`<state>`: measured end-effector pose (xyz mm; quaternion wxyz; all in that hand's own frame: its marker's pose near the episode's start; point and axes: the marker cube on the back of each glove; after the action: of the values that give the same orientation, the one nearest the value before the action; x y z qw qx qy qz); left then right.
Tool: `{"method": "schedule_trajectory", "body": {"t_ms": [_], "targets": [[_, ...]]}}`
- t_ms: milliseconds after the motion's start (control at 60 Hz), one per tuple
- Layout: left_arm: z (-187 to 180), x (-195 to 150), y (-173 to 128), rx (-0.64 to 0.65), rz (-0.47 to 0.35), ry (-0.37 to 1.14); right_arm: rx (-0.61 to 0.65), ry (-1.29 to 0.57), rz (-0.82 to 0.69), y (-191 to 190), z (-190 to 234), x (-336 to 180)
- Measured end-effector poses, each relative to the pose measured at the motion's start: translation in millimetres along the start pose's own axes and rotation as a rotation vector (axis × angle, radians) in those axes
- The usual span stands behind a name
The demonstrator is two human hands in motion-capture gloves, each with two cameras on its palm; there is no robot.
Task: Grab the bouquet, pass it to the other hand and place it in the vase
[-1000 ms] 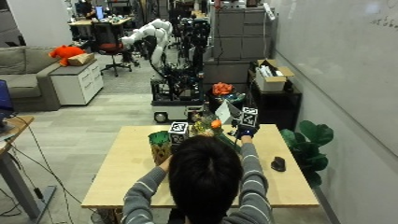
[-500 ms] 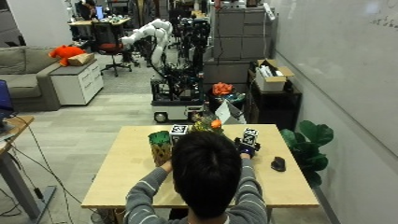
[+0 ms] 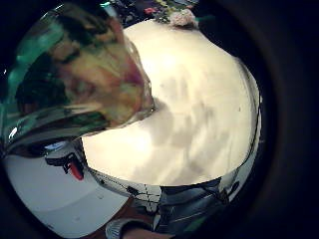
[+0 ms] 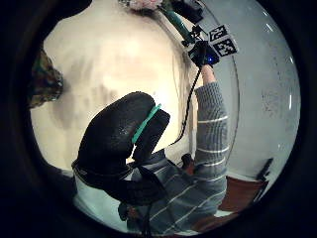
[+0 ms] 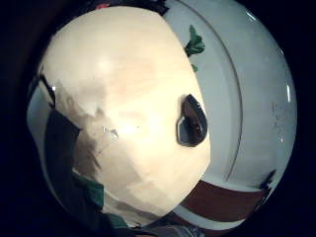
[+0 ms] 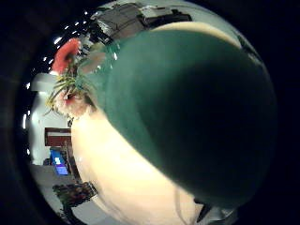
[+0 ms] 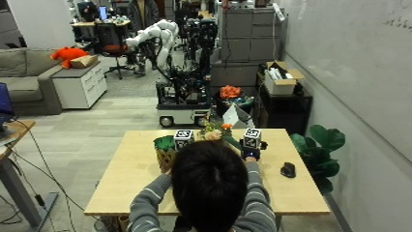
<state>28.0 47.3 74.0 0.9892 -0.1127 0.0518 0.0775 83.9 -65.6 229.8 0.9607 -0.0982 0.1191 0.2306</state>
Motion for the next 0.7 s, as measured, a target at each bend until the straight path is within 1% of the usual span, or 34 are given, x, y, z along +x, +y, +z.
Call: {"method": "schedule_trajectory", "body": {"t_ms": [33,50,117,150,200,217,233,267,283,300,317,333,350,383,417,450,483,517,550,583,600,633,683,700], "targets": [[-1.4,-3.7,0.1,0.001,-0.020,-0.016,-0.033,-0.016,0.029,7.2,-4.3,-0.1],[-2.6,-2.3,-0.4,0.013,-0.014,-0.002,-0.044,-0.033,0.041,10.5,-7.3,-0.8],[-7.6,9.5,-3.6,0.060,0.058,0.113,-0.044,-0.096,0.113,16.3,-18.6,0.4],[-8.1,13.0,-2.8,0.033,0.077,0.166,-0.039,-0.159,0.116,17.9,-23.9,-1.0],[-4.9,17.2,-2.4,-0.063,0.087,0.245,0.000,-0.264,0.105,14.6,-31.3,-2.4],[-4.9,17.5,-0.1,-0.099,0.072,0.260,0.035,-0.287,0.114,10.5,-33.9,-0.7],[-6.1,16.2,3.2,-0.126,0.038,0.259,0.074,-0.311,0.123,6.7,-37.3,1.2],[-8.3,9.2,3.9,-0.125,-0.075,0.213,0.143,-0.393,0.101,3.4,-48.6,0.5],[-8.6,5.6,1.1,-0.107,-0.124,0.189,0.174,-0.466,0.054,3.9,-56.5,-3.9],[-9.3,4.0,-1.1,-0.093,-0.147,0.179,0.201,-0.561,-0.019,6.0,-65.9,-11.0],[-10.8,4.5,-1.7,-0.084,-0.144,0.183,0.221,-0.665,-0.106,9.7,-75.8,-19.1],[-12.9,6.3,-1.5,-0.076,-0.127,0.194,0.234,-0.755,-0.180,14.0,-85.2,-25.8],[-15.4,8.3,-1.7,-0.061,-0.105,0.205,0.240,-0.811,-0.212,17.7,-92.6,-28.7],[-20.0,11.1,-4.3,-0.018,-0.074,0.216,0.227,-0.839,-0.156,22.9,-101.5,-25.0],[-22.5,10.7,-9.2,0.016,-0.090,0.203,0.160,-0.868,-0.105,31.3,-106.8,-22.0],[-24.3,10.8,-14.1,0.035,-0.111,0.198,0.080,-0.926,-0.112,37.9,-109.8,-23.0],[-29.5,15.8,-15.1,0.050,-0.092,0.234,0.041,-1.047,-0.182,43.2,-119.6,-28.0],[-38.6,24.1,-12.8,0.071,-0.041,0.301,0.034,-1.205,-0.292,50.5,-135.4,-35.1],[-49.9,35.6,-8.5,0.087,0.048,0.399,0.056,-1.304,-0.358,54.1,-146.7,-38.3],[-62.0,47.8,-1.2,0.083,0.135,0.510,0.080,-1.354,-0.371,56.8,-154.3,-37.9],[-68.0,52.4,1.5,0.087,0.160,0.554,0.099,-1.382,-0.379,57.7,-158.1,-37.8],[-79.1,57.5,2.7,0.121,0.177,0.609,0.164,-1.442,-0.407,58.2,-165.9,-37.8],[-95.3,59.6,-3.4,0.225,0.160,0.633,0.243,-1.477,-0.415,64.1,-174.7,-35.2],[-101.0,60.1,-4.4,0.253,0.149,0.638,0.266,-1.501,-0.441,66.3,-178.1,-35.9]]}}
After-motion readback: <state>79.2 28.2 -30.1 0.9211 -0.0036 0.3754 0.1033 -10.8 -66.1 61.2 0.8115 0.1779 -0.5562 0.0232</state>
